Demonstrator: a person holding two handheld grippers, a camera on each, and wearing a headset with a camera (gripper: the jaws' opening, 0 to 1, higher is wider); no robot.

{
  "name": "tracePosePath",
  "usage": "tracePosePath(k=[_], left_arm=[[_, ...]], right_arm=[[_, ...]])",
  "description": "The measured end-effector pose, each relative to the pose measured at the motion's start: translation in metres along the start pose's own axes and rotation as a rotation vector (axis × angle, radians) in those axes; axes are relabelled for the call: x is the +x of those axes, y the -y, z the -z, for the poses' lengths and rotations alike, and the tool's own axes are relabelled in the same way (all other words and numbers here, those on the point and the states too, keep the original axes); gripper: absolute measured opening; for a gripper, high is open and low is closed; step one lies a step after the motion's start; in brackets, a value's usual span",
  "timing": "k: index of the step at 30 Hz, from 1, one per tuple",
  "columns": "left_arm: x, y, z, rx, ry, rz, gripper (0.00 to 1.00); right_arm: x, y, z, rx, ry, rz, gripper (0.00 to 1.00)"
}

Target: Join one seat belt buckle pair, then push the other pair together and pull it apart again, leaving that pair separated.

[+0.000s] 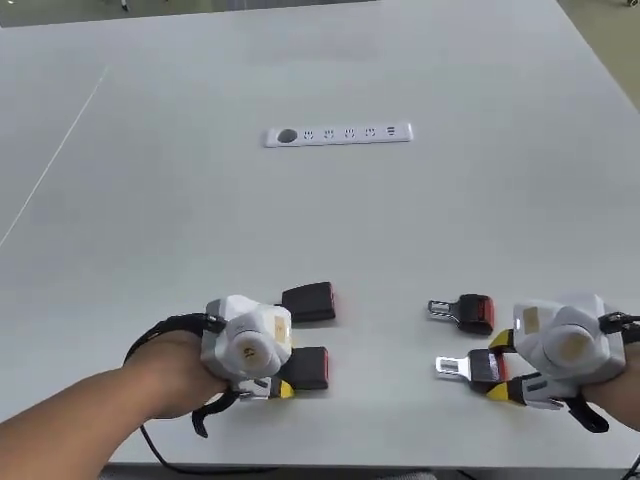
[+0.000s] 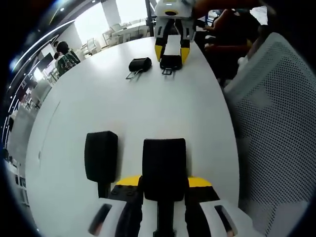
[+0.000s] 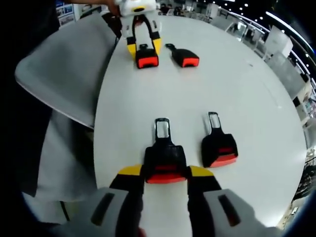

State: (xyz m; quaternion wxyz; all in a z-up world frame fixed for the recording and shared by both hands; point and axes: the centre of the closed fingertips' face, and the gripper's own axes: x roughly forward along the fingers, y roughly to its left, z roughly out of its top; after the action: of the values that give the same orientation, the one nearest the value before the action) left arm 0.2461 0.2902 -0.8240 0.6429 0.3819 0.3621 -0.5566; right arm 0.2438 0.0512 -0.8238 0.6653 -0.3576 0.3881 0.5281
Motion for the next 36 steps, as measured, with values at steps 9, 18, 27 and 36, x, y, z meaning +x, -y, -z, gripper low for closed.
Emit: tracePosePath(k=[9,18,27,36], left_arm=[[0.001,0.000,0.000,0.013,-0.010,0.011,0.33],[0.001,0.000,0.000,0.016,-0.040,0.025,0.33],[0.001,0.000,0.000,0.005,-0.051,0.026,0.33],[0.002,0.001,0.000,0.011,-0.067,0.026,0.33]], right_arm=[[0.001,0.001,0.000,0.011,0.003,-0.018,0.33],[0.006,-0.005,-0.015,0.008,0.019,-0.016,0.34],[0.025,-0.017,-0.054,-0.010,0.076,-0.015,0.34],[0.041,-0.018,-0.087,-0.059,0.086,-0.037,0.34]])
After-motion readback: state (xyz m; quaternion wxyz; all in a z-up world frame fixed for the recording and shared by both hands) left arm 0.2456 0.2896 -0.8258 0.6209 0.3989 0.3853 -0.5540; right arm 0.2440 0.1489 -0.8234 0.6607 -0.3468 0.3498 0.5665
